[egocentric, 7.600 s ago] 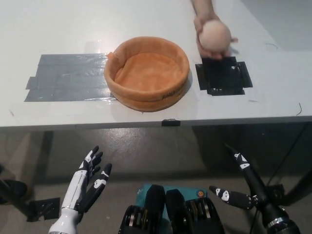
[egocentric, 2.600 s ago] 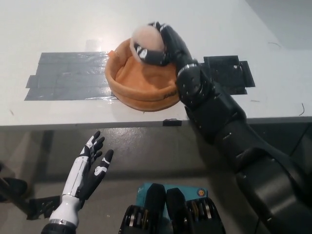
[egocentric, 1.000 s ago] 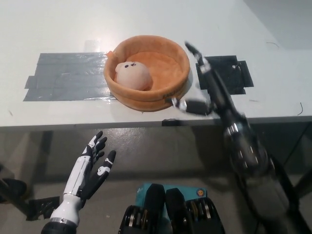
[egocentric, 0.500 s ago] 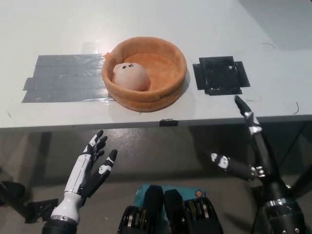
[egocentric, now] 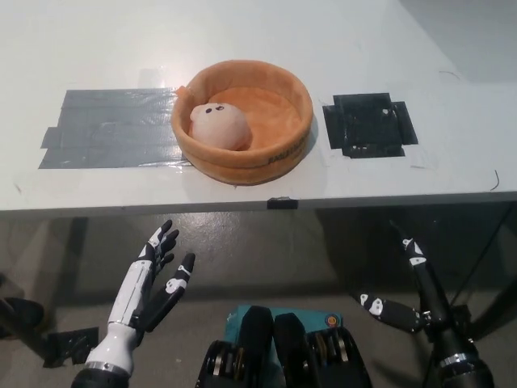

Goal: A person hands a emotional support dumpling to the robot which it grabs with its right hand and places in the soft place kept infront of it in the centre of the desk

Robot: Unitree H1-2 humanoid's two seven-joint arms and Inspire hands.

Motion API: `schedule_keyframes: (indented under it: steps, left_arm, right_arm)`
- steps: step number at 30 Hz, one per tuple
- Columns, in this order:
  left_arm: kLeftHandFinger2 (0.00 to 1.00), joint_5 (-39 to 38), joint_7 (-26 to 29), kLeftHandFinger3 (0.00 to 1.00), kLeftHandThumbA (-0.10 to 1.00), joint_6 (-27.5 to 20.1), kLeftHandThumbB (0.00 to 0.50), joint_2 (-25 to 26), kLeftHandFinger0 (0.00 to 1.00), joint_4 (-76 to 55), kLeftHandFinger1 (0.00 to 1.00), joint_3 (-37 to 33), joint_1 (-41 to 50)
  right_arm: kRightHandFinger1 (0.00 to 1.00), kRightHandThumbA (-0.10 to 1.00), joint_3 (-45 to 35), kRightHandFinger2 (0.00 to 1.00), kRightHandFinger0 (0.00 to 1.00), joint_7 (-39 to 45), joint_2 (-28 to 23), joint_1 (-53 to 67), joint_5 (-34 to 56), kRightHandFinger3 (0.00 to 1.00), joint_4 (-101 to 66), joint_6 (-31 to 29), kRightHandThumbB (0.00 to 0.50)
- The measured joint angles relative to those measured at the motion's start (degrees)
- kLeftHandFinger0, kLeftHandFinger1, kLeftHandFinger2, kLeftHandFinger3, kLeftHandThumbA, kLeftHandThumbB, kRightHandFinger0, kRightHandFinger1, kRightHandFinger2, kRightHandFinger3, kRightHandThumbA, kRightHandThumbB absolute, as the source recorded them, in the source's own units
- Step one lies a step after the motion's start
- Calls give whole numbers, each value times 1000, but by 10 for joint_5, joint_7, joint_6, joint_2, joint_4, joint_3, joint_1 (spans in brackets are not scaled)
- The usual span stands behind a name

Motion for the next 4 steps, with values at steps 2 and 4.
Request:
schedule_keyframes:
  steps: [2, 4]
  left_arm:
    - [1000, 0, 0, 1000, 702, 0, 0, 0, 1000, 0, 1000, 0, 2]
    - [1000, 0, 0, 1000, 704, 0, 0, 0, 1000, 0, 1000, 0, 3]
  right_arm:
    - [1000, 904, 0, 1000, 1000, 2, 0, 1, 0, 1000, 1, -3, 187]
    - [1000, 903, 0, 1000, 1000, 2, 0, 3, 0, 1000, 1, -6, 183]
